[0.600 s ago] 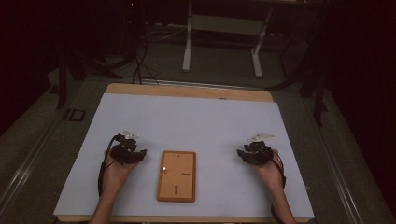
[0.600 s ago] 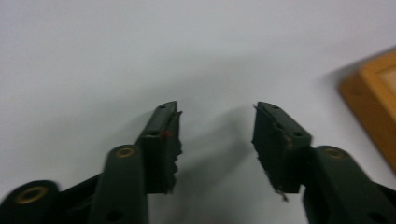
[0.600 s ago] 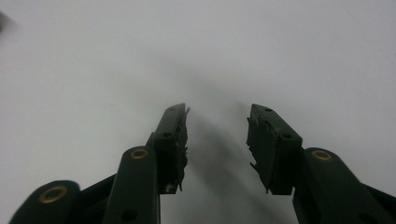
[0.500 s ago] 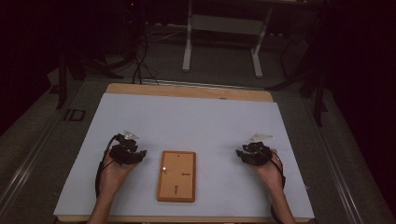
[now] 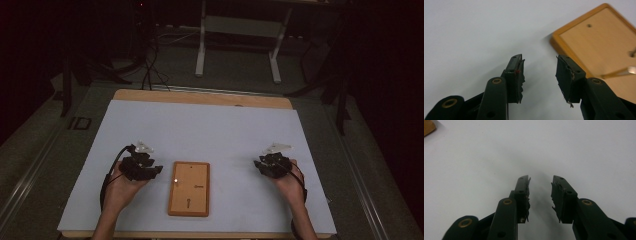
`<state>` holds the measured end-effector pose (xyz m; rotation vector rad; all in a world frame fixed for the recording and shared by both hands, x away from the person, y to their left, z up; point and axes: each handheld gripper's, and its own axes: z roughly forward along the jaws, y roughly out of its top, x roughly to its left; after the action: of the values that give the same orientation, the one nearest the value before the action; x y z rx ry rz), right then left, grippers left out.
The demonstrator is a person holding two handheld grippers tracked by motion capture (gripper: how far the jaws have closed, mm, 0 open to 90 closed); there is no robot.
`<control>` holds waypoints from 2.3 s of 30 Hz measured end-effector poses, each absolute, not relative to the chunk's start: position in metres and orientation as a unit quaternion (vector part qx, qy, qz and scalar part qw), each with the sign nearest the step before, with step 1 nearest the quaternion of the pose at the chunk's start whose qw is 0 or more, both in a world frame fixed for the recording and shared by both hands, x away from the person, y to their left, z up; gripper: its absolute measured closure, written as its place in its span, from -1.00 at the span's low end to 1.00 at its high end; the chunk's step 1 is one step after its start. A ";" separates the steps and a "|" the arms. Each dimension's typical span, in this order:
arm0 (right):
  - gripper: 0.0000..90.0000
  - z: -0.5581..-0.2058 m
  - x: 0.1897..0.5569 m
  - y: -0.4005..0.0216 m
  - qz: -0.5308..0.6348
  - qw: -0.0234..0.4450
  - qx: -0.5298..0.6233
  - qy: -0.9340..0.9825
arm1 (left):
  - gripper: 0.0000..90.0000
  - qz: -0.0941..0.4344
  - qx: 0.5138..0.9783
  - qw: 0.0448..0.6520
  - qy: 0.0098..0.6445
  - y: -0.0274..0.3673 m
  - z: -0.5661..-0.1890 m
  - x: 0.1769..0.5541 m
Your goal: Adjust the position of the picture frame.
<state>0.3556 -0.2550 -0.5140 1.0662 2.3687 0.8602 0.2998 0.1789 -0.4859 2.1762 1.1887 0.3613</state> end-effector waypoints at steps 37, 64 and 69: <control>0.38 -0.514 0.355 -0.254 0.304 0.203 0.378 0.851 | 0.26 0.071 0.855 0.333 0.391 0.140 -0.474 0.282; 0.37 -0.516 0.355 -0.253 0.303 0.201 0.371 0.855 | 0.80 0.063 0.869 0.285 0.399 0.114 -0.501 0.284; 0.37 -0.516 0.355 -0.252 0.303 0.201 0.370 0.855 | 0.85 0.074 0.874 0.274 0.395 0.113 -0.500 0.282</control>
<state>0.3552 -0.2521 -0.5162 1.0327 2.3897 0.8474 0.2822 0.1133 -0.5002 2.3497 1.0616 0.2002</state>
